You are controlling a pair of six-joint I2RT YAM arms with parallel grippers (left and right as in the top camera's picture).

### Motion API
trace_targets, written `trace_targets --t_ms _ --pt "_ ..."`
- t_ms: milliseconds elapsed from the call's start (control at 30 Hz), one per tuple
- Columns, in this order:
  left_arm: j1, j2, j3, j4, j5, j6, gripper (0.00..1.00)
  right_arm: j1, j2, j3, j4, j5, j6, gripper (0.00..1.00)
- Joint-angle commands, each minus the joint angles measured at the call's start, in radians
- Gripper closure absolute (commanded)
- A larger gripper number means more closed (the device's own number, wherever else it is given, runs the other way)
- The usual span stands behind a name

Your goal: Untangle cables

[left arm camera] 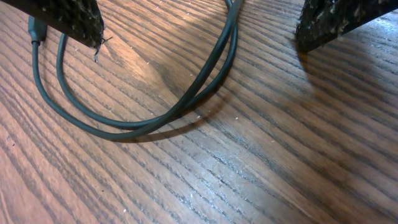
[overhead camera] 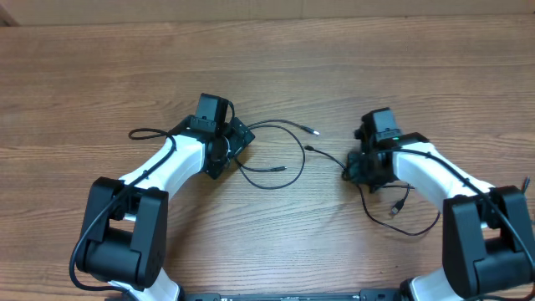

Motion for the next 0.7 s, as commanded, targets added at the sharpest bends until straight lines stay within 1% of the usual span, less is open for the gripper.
trace_targets --t_ms 0,133,233,300,400,567,667 --pt "0.005 0.059 -0.051 -0.010 -0.056 0.026 0.00 0.064 0.071 -0.021 -0.001 0.023 -0.005 0.69" --pt "0.005 0.059 -0.051 -0.010 -0.056 0.026 0.00 0.116 0.082 -0.021 0.003 0.075 -0.005 0.69" --pt "0.005 0.059 -0.051 -0.011 -0.056 0.026 0.01 0.121 0.082 -0.021 0.008 0.075 -0.003 0.70" --pt "0.005 0.059 -0.051 -0.010 -0.057 0.026 0.00 0.116 0.082 -0.021 0.008 0.076 -0.003 0.78" --pt "0.005 0.059 -0.051 -0.010 -0.057 0.026 0.00 0.111 0.082 -0.021 0.008 0.081 -0.002 0.96" --pt "0.005 0.059 -0.051 -0.010 -0.057 0.026 0.00 0.111 0.082 -0.013 0.008 0.072 0.010 0.96" --pt "0.005 0.059 -0.051 -0.010 -0.057 0.026 0.00 0.099 0.080 0.037 -0.018 0.082 0.010 0.96"
